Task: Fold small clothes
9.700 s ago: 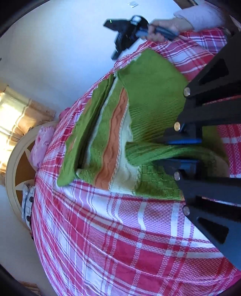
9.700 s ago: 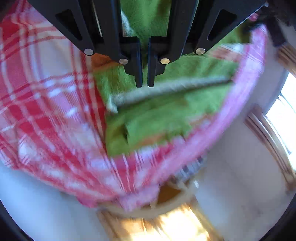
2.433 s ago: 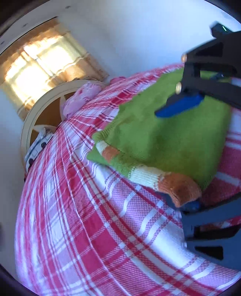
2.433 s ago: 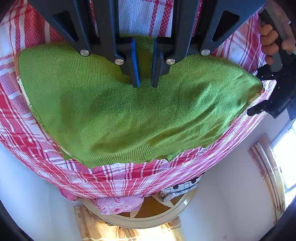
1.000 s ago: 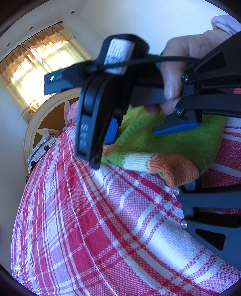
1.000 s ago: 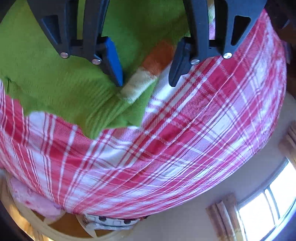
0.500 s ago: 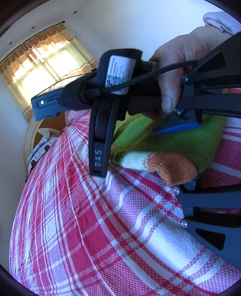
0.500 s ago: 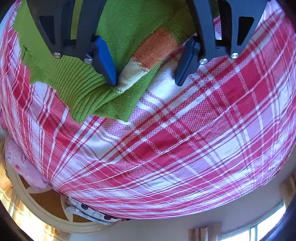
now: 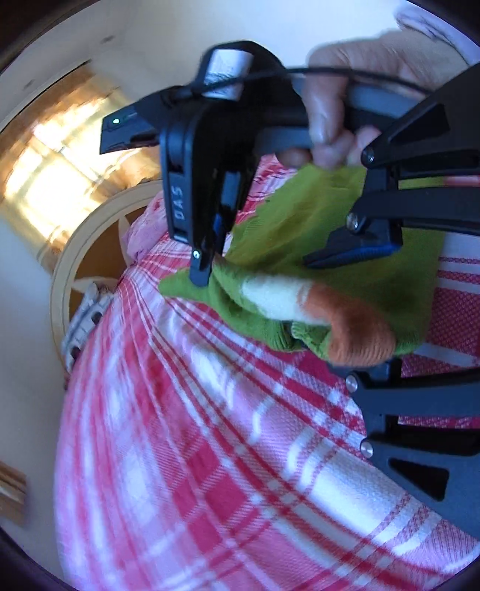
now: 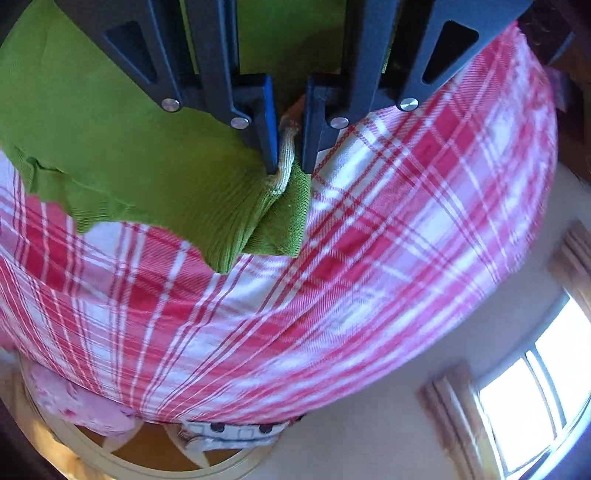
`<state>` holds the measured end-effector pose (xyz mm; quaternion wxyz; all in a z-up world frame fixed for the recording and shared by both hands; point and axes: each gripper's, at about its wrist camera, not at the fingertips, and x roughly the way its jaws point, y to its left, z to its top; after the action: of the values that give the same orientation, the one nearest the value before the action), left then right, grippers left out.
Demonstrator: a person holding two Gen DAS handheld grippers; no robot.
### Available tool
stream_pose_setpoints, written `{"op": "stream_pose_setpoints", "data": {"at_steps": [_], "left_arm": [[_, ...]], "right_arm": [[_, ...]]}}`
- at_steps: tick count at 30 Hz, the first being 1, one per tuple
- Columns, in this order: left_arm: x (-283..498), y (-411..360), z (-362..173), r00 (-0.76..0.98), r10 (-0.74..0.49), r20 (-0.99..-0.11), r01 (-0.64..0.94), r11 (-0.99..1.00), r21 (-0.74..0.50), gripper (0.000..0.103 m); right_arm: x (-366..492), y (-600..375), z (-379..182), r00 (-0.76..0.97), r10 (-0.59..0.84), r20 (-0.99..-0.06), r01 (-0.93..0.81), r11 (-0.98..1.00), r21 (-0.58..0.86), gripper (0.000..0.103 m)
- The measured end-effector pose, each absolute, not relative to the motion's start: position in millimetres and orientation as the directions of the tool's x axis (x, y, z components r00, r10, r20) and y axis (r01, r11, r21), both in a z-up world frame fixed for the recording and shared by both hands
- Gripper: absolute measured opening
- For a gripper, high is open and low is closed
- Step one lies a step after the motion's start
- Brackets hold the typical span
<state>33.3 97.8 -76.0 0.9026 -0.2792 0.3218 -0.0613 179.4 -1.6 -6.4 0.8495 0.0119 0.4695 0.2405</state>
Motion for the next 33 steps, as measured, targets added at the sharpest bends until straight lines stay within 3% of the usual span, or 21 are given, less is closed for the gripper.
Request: {"op": "stream_pose_setpoints", "data": {"at_steps": [3,9,16,33], "left_arm": [[30,80,-59,0.799,-0.24,-0.551,-0.035,0.897,-0.441,0.038],[26,51,-36,0.813,-0.239,-0.531,0.039,0.932,-0.359,0.038],[19,1,-17,0.814,-0.27,-0.514,0.161,0.955,-0.248,0.025],[8,-136,0,0.741,-0.433,-0.514,0.425,0.894,-0.141,0.019]], "right_arm": [[175,-27,9,0.465,0.452,-0.762,-0.379,0.879,0.29,0.011],[164,-72,28,0.506,0.466,-0.726,-0.354,0.879,0.318,0.011],[151,-123,33,0.556,0.474,-0.683,-0.303,0.881,0.364,0.01],[117,-270,41,0.642,0.394,-0.658,-0.199,0.914,0.353,0.01]]}}
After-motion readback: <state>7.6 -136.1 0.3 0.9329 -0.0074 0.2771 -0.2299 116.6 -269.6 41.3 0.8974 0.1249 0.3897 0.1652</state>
